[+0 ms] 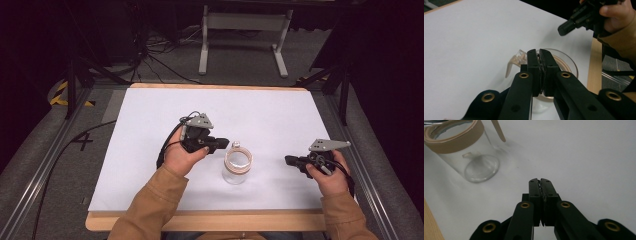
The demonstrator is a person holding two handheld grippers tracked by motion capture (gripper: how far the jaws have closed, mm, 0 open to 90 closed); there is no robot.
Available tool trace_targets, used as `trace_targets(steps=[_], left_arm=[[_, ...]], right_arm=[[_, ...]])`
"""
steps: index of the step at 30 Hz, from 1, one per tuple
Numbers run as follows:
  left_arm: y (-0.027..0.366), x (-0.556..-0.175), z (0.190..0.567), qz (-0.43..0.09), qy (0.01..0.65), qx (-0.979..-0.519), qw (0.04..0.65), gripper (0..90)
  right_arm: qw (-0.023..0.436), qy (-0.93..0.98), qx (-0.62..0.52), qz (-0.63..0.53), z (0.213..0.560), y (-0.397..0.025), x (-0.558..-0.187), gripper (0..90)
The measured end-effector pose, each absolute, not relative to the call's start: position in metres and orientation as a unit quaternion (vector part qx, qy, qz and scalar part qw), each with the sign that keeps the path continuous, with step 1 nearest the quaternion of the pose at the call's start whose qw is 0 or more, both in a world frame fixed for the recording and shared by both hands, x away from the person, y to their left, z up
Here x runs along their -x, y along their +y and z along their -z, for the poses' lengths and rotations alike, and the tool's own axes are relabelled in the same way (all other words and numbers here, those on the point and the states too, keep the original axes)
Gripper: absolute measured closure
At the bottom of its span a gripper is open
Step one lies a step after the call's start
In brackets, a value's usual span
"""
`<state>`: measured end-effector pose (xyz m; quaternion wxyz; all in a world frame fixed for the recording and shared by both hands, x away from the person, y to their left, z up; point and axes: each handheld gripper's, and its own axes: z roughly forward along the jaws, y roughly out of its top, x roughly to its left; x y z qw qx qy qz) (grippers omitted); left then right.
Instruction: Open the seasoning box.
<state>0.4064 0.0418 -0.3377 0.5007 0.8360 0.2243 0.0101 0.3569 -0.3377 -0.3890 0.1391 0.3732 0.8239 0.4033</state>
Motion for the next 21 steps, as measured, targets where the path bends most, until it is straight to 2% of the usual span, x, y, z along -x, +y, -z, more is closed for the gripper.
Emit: trace_targets(steps=[9,21], left_arm=[[0.022,-0.425,0.34,-0.004,0.213,-0.835,0.507,87.6],[0.006,-0.443,0.361,0.005,0.224,-0.84,0.495,89.3]], right_arm=[[0.14,0.838,-0.348,-0.395,0.39,-0.32,-0.339,88.8],[0.132,0.84,-0.35,-0.392,0.395,-0.32,-0.33,87.4]])
